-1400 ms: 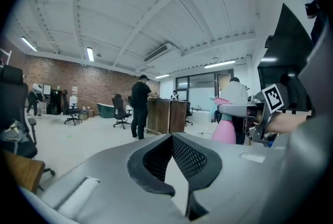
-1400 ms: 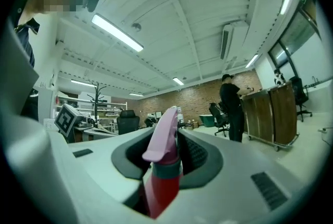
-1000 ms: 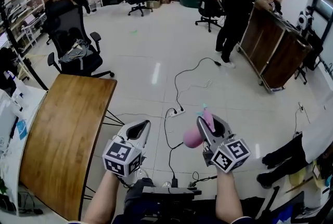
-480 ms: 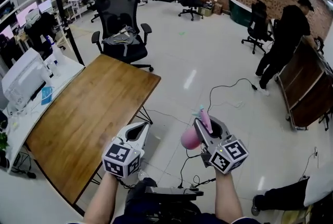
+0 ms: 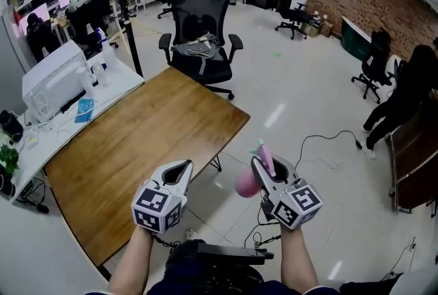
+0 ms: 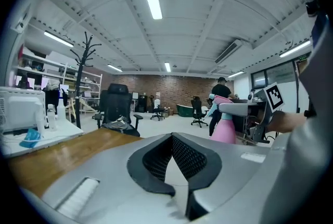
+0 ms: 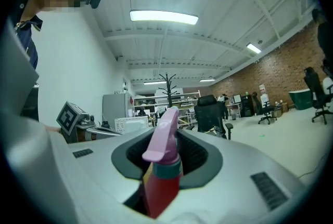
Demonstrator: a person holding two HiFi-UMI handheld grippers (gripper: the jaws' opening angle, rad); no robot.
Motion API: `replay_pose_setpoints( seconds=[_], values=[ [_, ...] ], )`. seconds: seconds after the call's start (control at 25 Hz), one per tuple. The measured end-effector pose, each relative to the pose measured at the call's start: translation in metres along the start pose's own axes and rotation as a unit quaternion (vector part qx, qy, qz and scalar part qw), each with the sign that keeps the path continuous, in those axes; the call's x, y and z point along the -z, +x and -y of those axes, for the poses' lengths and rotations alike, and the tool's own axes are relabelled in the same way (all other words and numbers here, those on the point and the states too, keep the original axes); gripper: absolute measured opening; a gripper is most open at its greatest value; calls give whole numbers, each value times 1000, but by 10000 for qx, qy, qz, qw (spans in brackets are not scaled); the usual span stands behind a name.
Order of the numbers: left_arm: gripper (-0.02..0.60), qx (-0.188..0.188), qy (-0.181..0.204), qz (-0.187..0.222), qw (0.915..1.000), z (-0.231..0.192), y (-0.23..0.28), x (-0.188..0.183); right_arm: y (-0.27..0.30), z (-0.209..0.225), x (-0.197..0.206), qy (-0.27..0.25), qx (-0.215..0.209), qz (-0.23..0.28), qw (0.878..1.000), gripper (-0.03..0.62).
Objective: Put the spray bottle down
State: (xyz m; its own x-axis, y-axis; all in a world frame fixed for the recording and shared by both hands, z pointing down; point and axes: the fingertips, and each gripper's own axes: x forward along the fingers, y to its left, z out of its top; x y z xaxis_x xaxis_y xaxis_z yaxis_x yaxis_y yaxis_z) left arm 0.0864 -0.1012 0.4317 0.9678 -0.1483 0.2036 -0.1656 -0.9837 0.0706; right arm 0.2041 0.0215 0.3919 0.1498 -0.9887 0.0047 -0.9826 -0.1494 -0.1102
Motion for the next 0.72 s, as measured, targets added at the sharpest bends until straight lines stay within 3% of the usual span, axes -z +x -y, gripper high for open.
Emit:
replay_pose_setpoints(
  seconds=[0.36, 0.72],
  values=[
    [6, -615, -164, 49, 9980, -91, -6, -3, 107, -17, -2, -111, -585, -61, 9982, 127],
    [6, -1273, -444, 146, 9908, -160, -28, 5, 187, -46, 4, -149, -1150, -229, 9930, 127]
  ],
)
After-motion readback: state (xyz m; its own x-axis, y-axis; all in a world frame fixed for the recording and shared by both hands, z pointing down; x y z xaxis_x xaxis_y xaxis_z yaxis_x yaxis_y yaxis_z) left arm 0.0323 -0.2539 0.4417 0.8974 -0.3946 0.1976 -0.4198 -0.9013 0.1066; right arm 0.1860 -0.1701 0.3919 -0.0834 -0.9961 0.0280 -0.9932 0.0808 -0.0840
